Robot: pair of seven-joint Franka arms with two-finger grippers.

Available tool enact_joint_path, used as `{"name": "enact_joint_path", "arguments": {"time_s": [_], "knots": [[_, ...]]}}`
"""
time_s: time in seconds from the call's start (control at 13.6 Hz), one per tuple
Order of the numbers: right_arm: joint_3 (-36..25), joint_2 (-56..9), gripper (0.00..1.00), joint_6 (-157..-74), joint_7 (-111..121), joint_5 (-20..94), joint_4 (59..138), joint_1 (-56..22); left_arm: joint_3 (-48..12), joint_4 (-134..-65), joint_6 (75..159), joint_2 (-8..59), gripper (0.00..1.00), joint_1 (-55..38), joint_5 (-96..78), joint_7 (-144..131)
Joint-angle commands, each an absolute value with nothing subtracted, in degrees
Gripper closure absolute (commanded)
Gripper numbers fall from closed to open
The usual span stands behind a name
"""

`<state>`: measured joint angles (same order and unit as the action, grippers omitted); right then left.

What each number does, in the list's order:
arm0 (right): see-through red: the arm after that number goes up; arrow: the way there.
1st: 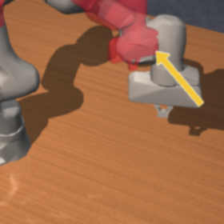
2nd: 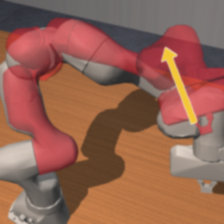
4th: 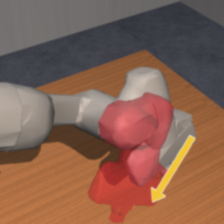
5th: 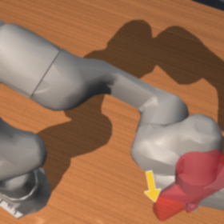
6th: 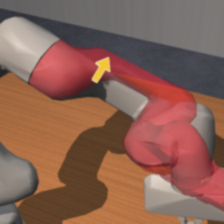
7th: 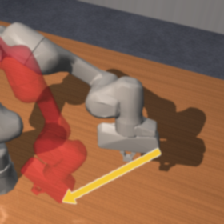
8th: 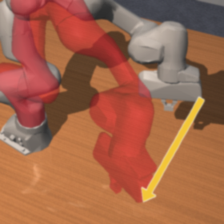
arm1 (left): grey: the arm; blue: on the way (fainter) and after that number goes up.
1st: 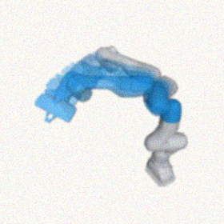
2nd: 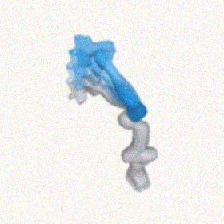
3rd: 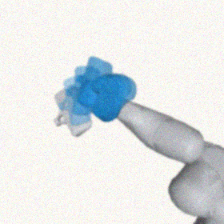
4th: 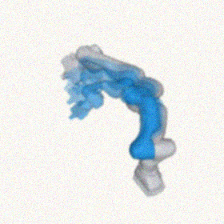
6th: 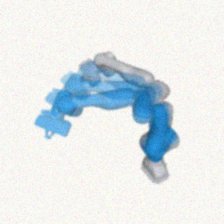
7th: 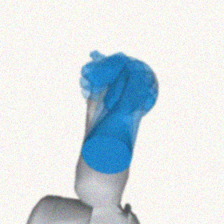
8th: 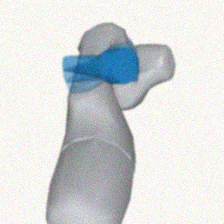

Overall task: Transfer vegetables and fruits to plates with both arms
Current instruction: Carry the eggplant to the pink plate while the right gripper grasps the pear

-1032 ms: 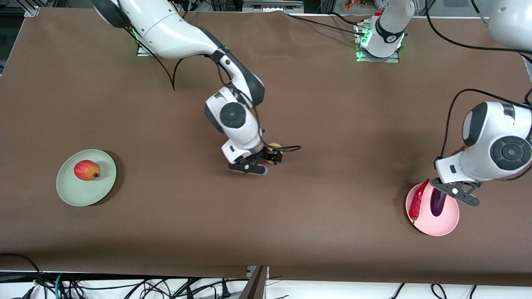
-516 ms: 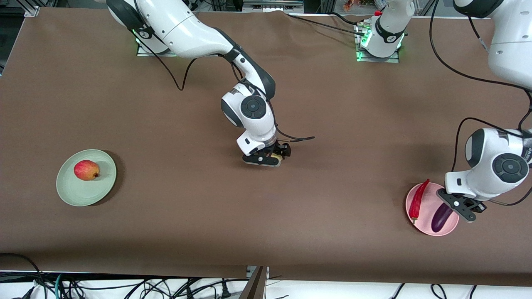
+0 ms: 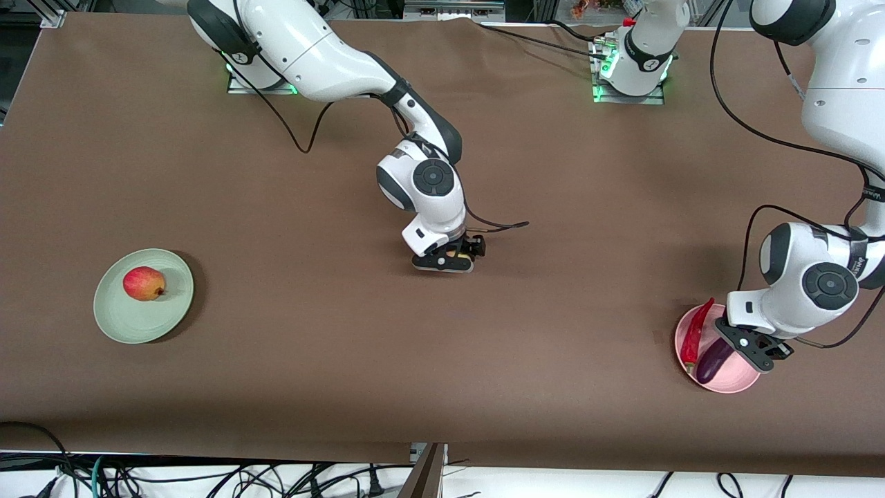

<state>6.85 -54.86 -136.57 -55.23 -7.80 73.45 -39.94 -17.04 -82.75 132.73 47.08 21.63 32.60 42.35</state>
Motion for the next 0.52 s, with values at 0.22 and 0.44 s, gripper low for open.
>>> {"name": "enact_joint_path", "arguments": {"time_s": [0.22,0.44], "knots": [[4.4,-52.3,0.89,-135.5,-52.0,-8.5,73.0,-37.9,-19.7,-81.7,115.3,37.6,0.00,21.1,22.3,40.7],[4.4,-48.3,0.90,-126.9,-43.6,-8.0,73.0,-31.9,-21.7,-81.8,103.6,31.9,0.00,21.0,19.1,30.7]]}}
